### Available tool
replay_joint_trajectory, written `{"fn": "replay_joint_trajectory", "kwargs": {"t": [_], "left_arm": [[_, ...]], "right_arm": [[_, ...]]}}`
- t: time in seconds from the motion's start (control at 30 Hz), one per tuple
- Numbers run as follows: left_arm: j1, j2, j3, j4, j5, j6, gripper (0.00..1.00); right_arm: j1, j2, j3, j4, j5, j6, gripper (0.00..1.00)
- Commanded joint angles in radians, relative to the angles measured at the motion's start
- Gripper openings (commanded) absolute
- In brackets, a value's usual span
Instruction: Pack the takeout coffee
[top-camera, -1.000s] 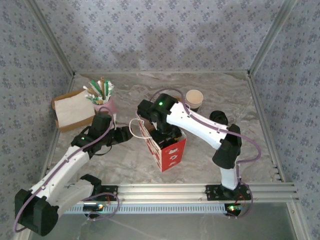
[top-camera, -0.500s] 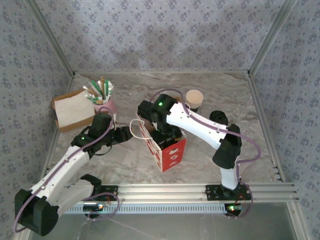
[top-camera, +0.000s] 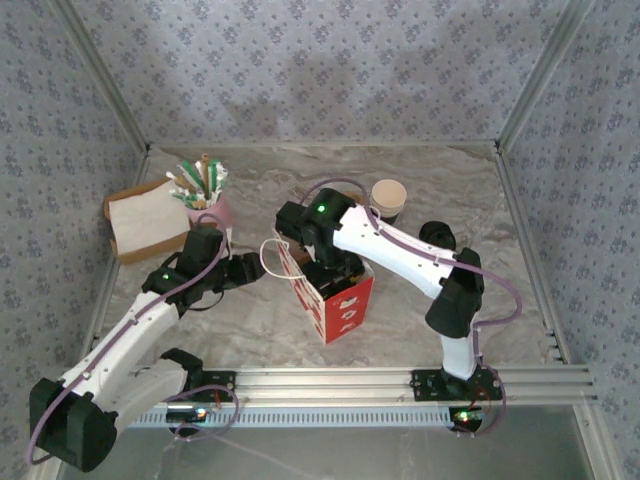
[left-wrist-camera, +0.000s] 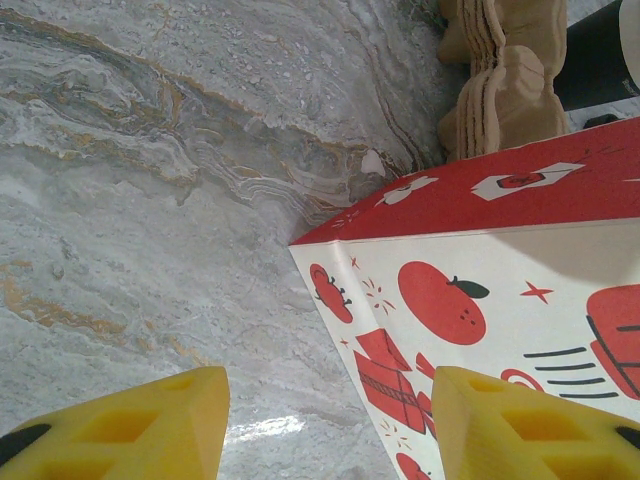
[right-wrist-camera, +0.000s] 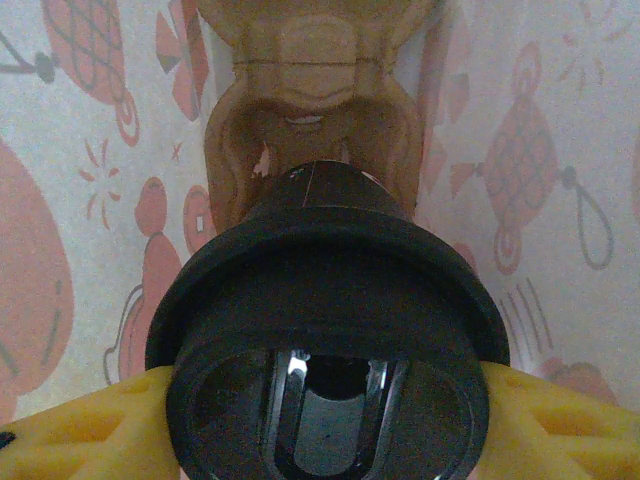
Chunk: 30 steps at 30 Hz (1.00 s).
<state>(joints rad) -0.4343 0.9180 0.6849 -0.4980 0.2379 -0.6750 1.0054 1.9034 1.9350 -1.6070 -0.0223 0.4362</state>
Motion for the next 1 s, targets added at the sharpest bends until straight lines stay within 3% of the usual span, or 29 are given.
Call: {"fn": "replay_joint_trajectory", "kwargs": {"t": [0.0,0.97], "left_arm": [[-0.005,-0.006,0.005,-0.011,-0.009,-0.006,0.56],[-0.006,-0.013,0.007,-0.016,-0.010,-0.006,0.56]], "right_arm": [[-0.001,-0.037,-0.011,-0.044,-0.002,-0.012,0.64],[-0.002,-0.043,-0.017,-0.027,-0.003,-0.017,0.64]]}}
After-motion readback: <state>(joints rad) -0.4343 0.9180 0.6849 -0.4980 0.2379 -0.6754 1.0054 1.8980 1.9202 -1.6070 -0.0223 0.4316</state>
